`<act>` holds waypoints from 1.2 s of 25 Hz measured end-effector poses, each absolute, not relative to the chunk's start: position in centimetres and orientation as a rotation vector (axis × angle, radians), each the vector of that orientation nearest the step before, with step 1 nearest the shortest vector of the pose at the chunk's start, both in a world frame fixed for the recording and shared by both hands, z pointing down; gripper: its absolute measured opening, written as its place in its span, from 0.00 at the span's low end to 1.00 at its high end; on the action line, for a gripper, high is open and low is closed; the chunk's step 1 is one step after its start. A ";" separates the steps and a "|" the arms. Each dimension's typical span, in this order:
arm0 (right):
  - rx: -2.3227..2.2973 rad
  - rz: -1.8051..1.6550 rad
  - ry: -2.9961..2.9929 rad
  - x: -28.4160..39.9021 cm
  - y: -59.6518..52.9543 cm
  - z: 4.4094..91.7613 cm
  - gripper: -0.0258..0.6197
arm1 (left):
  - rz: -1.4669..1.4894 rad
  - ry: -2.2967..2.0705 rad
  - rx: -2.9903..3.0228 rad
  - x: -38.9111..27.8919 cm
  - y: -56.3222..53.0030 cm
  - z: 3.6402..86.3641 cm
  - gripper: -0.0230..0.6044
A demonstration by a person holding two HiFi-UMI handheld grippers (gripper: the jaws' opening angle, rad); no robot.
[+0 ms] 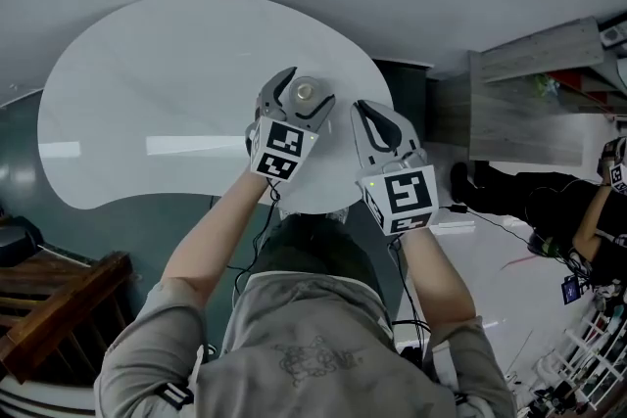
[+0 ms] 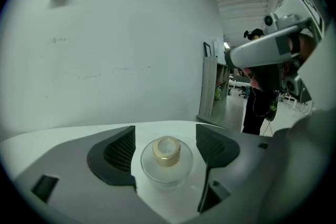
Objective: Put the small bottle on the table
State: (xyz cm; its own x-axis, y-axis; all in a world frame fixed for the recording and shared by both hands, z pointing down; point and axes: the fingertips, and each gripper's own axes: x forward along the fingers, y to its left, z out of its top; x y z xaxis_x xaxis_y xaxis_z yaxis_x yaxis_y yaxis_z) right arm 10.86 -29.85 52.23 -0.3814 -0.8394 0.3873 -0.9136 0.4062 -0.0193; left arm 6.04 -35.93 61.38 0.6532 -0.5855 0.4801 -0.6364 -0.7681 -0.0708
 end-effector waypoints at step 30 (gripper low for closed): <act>1.494 -0.158 -2.549 8.4 -20.0 26.6 0.09 | 0.234 -1.307 2.986 -2.0 -24.9 29.8 0.15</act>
